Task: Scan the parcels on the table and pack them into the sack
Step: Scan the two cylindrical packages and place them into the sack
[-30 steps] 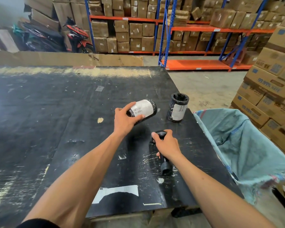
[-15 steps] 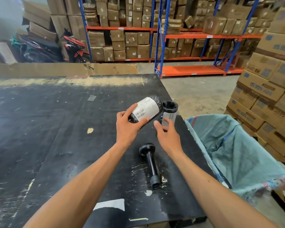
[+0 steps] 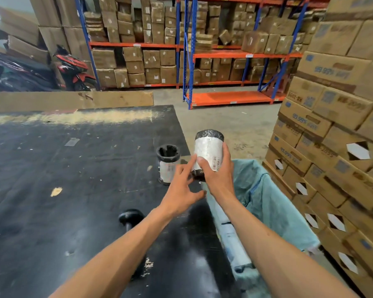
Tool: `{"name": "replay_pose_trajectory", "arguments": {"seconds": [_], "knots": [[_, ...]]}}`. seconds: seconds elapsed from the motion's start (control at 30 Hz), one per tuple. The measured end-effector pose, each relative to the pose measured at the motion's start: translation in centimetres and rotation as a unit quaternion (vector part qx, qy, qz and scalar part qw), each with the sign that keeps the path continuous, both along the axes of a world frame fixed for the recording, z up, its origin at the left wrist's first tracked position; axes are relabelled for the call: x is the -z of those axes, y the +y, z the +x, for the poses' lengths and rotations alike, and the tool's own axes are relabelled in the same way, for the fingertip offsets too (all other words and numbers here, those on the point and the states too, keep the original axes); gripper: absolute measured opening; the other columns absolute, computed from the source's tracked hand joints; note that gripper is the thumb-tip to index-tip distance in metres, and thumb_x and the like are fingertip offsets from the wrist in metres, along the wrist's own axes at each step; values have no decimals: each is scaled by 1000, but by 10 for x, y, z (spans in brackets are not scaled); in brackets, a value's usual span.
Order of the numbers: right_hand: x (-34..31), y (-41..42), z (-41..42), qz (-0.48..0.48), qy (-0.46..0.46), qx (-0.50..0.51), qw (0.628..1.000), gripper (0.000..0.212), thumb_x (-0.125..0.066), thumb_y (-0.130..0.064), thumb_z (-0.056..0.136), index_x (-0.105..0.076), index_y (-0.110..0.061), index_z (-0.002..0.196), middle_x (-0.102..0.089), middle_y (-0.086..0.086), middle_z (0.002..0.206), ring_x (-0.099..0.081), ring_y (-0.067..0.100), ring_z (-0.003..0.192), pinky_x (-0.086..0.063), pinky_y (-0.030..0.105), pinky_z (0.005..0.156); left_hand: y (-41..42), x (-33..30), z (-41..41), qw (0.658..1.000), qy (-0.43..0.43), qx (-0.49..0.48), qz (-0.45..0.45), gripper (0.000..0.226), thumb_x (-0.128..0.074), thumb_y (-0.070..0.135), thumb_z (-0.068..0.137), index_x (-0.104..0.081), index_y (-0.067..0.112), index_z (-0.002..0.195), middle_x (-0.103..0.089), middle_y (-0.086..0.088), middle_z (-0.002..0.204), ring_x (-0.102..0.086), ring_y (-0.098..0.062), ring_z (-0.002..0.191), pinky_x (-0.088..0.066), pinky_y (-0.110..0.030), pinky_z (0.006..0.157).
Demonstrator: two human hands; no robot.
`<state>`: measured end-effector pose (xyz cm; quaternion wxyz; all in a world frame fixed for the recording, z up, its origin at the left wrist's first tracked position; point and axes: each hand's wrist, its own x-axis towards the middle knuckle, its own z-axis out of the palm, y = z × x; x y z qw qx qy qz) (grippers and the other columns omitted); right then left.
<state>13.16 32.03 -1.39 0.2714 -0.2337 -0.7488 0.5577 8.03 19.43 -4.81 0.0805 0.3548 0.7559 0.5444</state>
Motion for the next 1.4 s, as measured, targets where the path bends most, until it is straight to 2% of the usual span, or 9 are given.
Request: {"name": "replay_pose_trajectory", "arguments": {"seconds": [0.1, 0.23, 0.4, 0.5, 0.8, 1.0, 1.13, 1.27, 1.4], "knots": [[16, 51, 7, 18, -25, 19, 999, 86, -74, -37, 95, -24, -37, 165, -35, 2, 162, -42, 21, 143, -34, 29, 101, 36, 13, 0, 998, 22, -4, -56, 91, -72, 12, 85, -20, 36, 156, -44, 2, 126, -51, 1, 118, -38, -19, 110], [56, 112, 17, 41, -70, 25, 996, 88, -78, -40, 90, -28, -38, 162, -38, 1, 161, -42, 23, 143, -36, 34, 107, 79, 46, -9, 983, 75, -49, -161, 83, -63, 28, 95, -13, 19, 161, -31, -9, 152, -31, -24, 143, -27, -29, 116], [112, 167, 31, 55, -172, -2, 984, 89, -80, -37, 90, -29, -32, 163, -34, 7, 164, -37, 26, 147, -32, 36, 116, 117, 81, -30, 950, 104, -115, -270, 86, -44, 54, 101, -6, 5, 160, -5, -21, 166, -4, -37, 153, -8, -48, 125], [144, 191, 30, 42, -232, -21, 972, 87, -78, -33, 91, -30, -30, 163, -34, 11, 161, -38, 28, 146, -30, 35, 117, 128, 90, -48, 934, 94, -151, -310, 79, -34, 51, 105, -5, 2, 160, 6, -22, 166, 6, -36, 154, 6, -44, 124], [253, 226, 5, 14, -349, -47, 936, 88, -76, -30, 94, -24, -21, 165, -30, 25, 162, -42, 42, 143, -33, 43, 117, 131, 116, -69, 897, 115, -139, -403, 78, -4, 56, 101, 5, 4, 160, 11, -13, 167, 10, -24, 155, 7, -40, 125], [309, 236, -20, 30, -397, -61, 915, 87, -68, -37, 98, -18, -22, 167, -28, 25, 163, -43, 48, 140, -38, 52, 115, 132, 116, -71, 890, 129, -149, -411, 77, -7, 54, 101, 1, 5, 160, 6, -12, 168, 7, -22, 155, 6, -39, 125], [341, 232, -19, 79, -402, -81, 909, 88, -65, -31, 100, -12, -16, 169, -18, 24, 169, -34, 48, 148, -32, 53, 121, 132, 118, -70, 887, 130, -154, -415, 74, -10, 53, 103, 0, 6, 160, 5, -10, 169, 6, -20, 155, 5, -39, 126], [358, 222, -5, 88, -407, -96, 904, 90, -58, -32, 106, 5, -28, 169, -2, 18, 175, -23, 48, 153, -24, 57, 125, 134, 119, -70, 883, 138, -161, -419, 71, -14, 50, 106, -1, 5, 160, 3, -10, 169, 4, -21, 156, 3, -40, 126], [360, 226, -7, 87, -415, -110, 899, 90, -57, -31, 107, 9, -30, 169, 5, 16, 175, -16, 46, 156, -20, 57, 128, 134, 122, -70, 883, 136, -162, -419, 68, -16, 47, 108, -1, 6, 161, 2, -10, 169, 3, -22, 156, 3, -41, 126]]}}
